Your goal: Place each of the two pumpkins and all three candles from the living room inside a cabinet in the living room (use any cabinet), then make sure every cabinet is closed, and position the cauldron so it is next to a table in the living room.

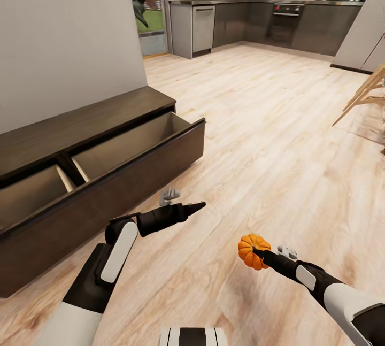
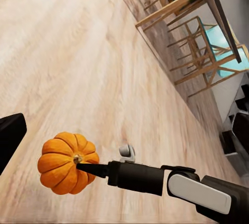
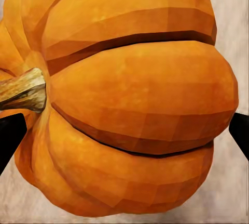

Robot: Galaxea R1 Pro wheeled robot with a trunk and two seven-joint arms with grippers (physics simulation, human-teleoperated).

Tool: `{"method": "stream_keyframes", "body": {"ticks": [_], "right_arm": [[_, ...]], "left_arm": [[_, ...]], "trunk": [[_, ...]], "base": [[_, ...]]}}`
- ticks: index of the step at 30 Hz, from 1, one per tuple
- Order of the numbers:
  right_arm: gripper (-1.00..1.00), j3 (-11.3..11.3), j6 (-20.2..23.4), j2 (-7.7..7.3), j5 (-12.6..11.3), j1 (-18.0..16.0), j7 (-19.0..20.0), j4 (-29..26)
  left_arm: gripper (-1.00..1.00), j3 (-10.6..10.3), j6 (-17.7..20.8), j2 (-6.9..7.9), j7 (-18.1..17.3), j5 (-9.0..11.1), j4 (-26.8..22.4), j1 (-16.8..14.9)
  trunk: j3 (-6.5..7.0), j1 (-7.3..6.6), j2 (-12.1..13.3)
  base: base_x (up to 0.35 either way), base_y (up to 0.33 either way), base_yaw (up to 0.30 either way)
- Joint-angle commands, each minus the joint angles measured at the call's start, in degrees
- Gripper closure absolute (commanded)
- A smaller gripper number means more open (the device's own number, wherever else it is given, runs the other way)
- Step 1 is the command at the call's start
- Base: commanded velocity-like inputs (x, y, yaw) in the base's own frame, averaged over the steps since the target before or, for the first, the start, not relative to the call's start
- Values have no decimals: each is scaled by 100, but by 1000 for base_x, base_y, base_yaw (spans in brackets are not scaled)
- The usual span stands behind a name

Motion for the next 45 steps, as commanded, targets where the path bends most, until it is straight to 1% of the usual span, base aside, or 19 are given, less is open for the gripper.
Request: {"method": "stream_keyframes", "body": {"ticks": [1,16,21,22,25,27,28,33,34,36,38,39,40,43,44,45], "right_arm": [[100,38,29,-4,-61,-2,4,-4],[100,43,29,-4,-59,-2,4,-4],[100,43,29,-4,-59,-2,-3,-4],[100,36,29,-10,-64,-2,-23,-4],[100,31,29,-12,-67,-2,-41,-4],[100,33,29,-12,-67,-1,-51,-4],[100,33,29,-12,-68,-1,-53,-4],[100,34,29,-18,-74,-2,-58,-4],[100,33,29,-19,-75,-2,-58,-4],[100,33,29,-20,-75,-2,-62,-4],[100,34,29,-19,-75,-2,-64,-4],[100,34,26,-19,-72,-2,-66,-4],[100,34,23,-20,-72,0,-69,-4],[100,33,-9,-21,-71,-1,-74,-4],[100,34,-37,-21,-70,-2,-74,-6],[100,34,-90,-21,-72,-2,-75,-6]], "left_arm": [[-100,-3,35,-2,-4,12,-1,-3],[-100,-37,35,-2,1,12,15,-3],[-100,-31,31,-2,1,0,200,-3],[-100,-21,26,-1,1,-92,308,-3],[-100,-3,25,15,-5,-213,351,-3],[-100,3,26,26,-6,-251,365,-3],[-100,8,26,28,-7,-261,376,-3],[-100,15,27,39,-7,-297,742,-6],[-100,16,27,40,-7,-339,888,-9],[-100,16,27,41,-7,-416,1017,-10],[-100,16,27,41,-7,-514,1122,-9],[-100,18,27,41,-7,-659,1267,-10],[-100,21,27,45,-7,-756,1384,-11],[-100,30,22,60,-7,-886,1574,-7],[-100,32,21,92,-7,-905,1623,-6],[-100,39,19,238,-11,-924,1719,-6]], "trunk": [[6,-4,-2],[110,-4,-2],[155,-4,-2],[164,-4,-2],[191,-4,-2],[209,-4,-2],[240,-7,0],[396,-20,6],[427,-22,8],[489,-27,10],[552,-32,13],[583,-35,14],[614,-38,16],[708,-45,20],[739,-48,21],[770,-50,22]], "base": [[-296,0,0],[-309,0,2],[-311,0,0],[-303,0,0],[-217,0,0],[-63,0,0],[-31,0,0],[-7,0,1],[-1,0,32],[-1,0,52],[0,0,70],[0,0,87],[0,0,96],[0,0,105],[0,0,112],[0,0,117]]}}
